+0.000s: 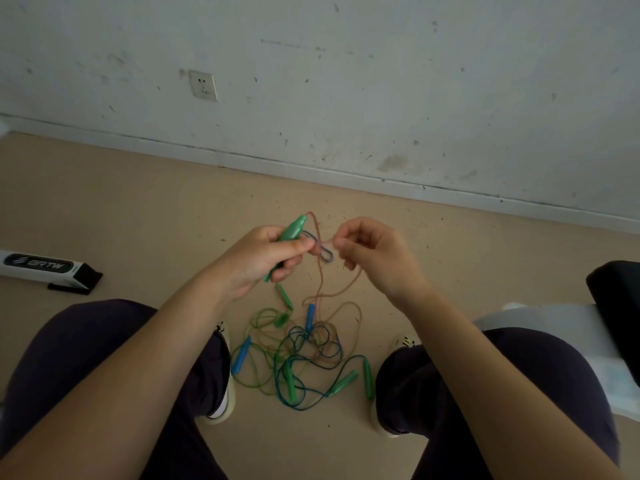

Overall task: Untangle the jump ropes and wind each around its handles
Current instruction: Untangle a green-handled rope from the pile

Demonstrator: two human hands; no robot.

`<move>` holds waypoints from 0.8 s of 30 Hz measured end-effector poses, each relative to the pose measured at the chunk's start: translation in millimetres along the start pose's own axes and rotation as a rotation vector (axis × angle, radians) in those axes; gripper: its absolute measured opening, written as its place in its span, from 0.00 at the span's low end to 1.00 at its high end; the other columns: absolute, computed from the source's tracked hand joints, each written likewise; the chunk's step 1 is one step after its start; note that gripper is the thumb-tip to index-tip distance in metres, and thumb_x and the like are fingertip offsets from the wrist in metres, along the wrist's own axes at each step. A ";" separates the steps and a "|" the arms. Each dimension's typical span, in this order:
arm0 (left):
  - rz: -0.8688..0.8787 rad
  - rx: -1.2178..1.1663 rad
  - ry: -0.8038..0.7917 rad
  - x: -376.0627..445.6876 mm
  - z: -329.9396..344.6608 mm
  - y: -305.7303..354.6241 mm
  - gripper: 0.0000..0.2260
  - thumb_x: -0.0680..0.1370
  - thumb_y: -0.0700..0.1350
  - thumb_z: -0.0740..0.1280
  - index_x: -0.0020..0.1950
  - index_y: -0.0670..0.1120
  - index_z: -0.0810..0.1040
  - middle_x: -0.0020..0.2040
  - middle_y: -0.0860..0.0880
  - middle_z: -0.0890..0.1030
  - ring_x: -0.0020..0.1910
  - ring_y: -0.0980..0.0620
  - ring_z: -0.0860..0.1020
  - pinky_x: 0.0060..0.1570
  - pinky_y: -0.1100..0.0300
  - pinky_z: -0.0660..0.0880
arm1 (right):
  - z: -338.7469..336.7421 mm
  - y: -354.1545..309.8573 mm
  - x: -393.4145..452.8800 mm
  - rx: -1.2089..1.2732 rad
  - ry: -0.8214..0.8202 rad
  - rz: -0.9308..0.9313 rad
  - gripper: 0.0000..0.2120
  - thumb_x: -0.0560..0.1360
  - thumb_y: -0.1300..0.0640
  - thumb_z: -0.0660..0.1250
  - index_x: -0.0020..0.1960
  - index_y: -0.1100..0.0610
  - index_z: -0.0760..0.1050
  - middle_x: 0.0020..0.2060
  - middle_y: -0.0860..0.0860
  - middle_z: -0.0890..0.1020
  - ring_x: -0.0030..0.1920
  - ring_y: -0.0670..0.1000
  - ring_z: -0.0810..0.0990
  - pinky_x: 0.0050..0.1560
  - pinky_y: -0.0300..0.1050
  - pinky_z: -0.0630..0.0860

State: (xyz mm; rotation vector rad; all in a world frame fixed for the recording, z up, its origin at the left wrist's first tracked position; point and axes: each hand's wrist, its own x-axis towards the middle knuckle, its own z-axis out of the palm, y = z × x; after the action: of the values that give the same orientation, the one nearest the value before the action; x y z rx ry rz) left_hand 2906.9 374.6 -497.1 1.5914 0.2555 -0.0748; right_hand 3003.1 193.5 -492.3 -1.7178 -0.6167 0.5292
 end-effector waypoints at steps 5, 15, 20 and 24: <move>0.007 0.025 0.122 1.0 -17.7 -0.9 0.08 0.79 0.47 0.66 0.48 0.44 0.82 0.28 0.53 0.68 0.25 0.54 0.65 0.29 0.65 0.66 | -23.3 0.4 4.1 0.159 0.172 0.010 0.02 0.78 0.64 0.66 0.48 0.58 0.76 0.34 0.52 0.80 0.32 0.50 0.75 0.39 0.43 0.74; -0.001 0.044 -0.005 2.2 0.2 0.5 0.10 0.79 0.49 0.67 0.49 0.44 0.83 0.28 0.53 0.68 0.25 0.54 0.65 0.30 0.64 0.66 | -9.8 1.1 2.8 -0.047 0.094 0.033 0.03 0.78 0.64 0.66 0.48 0.58 0.77 0.34 0.51 0.77 0.33 0.47 0.75 0.39 0.40 0.76; 0.002 0.054 0.058 0.6 -6.1 0.5 0.08 0.80 0.46 0.66 0.42 0.47 0.82 0.28 0.53 0.68 0.25 0.54 0.65 0.31 0.61 0.66 | -30.1 -0.6 7.0 0.142 0.236 0.014 0.03 0.79 0.64 0.64 0.49 0.58 0.75 0.35 0.52 0.79 0.32 0.48 0.75 0.39 0.43 0.74; -0.016 0.039 -0.030 0.5 10.5 -1.7 0.07 0.80 0.44 0.66 0.45 0.43 0.79 0.27 0.51 0.68 0.23 0.55 0.65 0.29 0.62 0.67 | -7.7 -2.8 -2.0 -0.013 -0.154 0.005 0.08 0.76 0.63 0.69 0.54 0.56 0.76 0.39 0.54 0.81 0.35 0.48 0.77 0.38 0.39 0.76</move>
State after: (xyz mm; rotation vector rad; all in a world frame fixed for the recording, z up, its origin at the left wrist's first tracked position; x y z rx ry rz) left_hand 2908.2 364.3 -499.3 1.6256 0.2442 -0.1166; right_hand 3006.2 187.0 -487.9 -1.7017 -0.7262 0.6669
